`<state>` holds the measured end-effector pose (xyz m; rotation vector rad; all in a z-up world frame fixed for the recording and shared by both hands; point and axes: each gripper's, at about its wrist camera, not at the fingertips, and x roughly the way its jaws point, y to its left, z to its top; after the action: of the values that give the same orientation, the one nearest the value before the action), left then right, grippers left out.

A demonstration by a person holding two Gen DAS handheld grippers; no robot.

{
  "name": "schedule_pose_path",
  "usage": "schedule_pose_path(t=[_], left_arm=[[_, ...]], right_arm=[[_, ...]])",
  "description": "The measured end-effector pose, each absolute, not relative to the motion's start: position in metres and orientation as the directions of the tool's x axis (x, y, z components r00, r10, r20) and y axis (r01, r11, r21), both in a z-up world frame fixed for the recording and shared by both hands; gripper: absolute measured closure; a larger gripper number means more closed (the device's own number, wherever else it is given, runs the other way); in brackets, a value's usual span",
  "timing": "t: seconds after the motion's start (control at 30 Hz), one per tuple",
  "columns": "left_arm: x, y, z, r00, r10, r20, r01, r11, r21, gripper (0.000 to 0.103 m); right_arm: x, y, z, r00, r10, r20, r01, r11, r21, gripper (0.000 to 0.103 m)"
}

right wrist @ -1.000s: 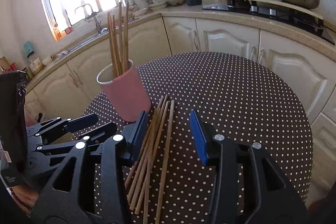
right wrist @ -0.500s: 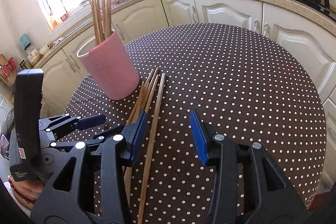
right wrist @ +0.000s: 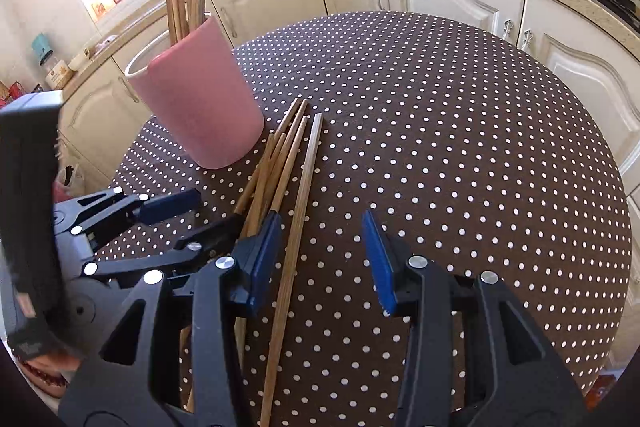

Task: Organize utensils
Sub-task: 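Move the right gripper back to the chopstick pile and grasp one, then lift the chopstick with the right gripper and insert it into the pink cup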

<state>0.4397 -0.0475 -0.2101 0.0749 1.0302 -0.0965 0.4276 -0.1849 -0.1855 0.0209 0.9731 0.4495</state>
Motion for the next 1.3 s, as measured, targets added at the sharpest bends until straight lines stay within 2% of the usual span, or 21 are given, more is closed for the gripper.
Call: schedule_pose_path(t=[0.03, 0.1, 0.17, 0.23, 0.53, 0.7, 1.0, 1.3], left_arm=[[0.439, -0.047, -0.210, 0.511, -0.046, -0.858, 0.118, 0.993, 0.017, 0.088], [0.438, -0.046, -0.210, 0.507, -0.057, -0.860, 0.122, 0.993, 0.006, 0.097], [0.435, -0.044, -0.211, 0.503, -0.071, -0.861, 0.130, 0.991, -0.006, 0.097], [0.424, -0.039, -0.210, 0.497, -0.079, -0.864, 0.141, 0.990, -0.009, 0.097], [0.417, -0.032, -0.210, 0.479, -0.105, -0.872, 0.160, 0.987, -0.030, 0.097], [0.433, -0.033, -0.208, 0.469, -0.100, -0.878, 0.150, 0.988, -0.032, 0.096], [0.450, -0.046, -0.206, 0.457, -0.069, -0.887, 0.148, 0.989, -0.001, 0.096], [0.439, -0.047, -0.199, 0.522, -0.069, -0.850, 0.142, 0.990, 0.007, 0.097]], right_arm=[[0.430, -0.182, -0.187, 0.472, 0.376, -0.798, -0.363, 0.907, 0.213, 0.061], [0.432, -0.176, -0.189, 0.460, 0.367, -0.808, -0.371, 0.907, 0.200, 0.061], [0.438, -0.169, -0.192, 0.440, 0.358, -0.823, -0.378, 0.906, 0.192, 0.062], [0.441, -0.165, -0.195, 0.425, 0.349, -0.835, -0.379, 0.906, 0.186, 0.068], [0.457, -0.139, -0.201, 0.399, 0.280, -0.873, -0.396, 0.911, 0.111, 0.075], [0.463, -0.132, -0.203, 0.392, 0.240, -0.888, -0.416, 0.907, 0.061, 0.093], [0.475, -0.151, -0.202, 0.313, 0.277, -0.909, -0.444, 0.888, 0.118, 0.095], [0.456, -0.161, -0.200, 0.358, 0.319, -0.878, -0.427, 0.892, 0.150, 0.096]])
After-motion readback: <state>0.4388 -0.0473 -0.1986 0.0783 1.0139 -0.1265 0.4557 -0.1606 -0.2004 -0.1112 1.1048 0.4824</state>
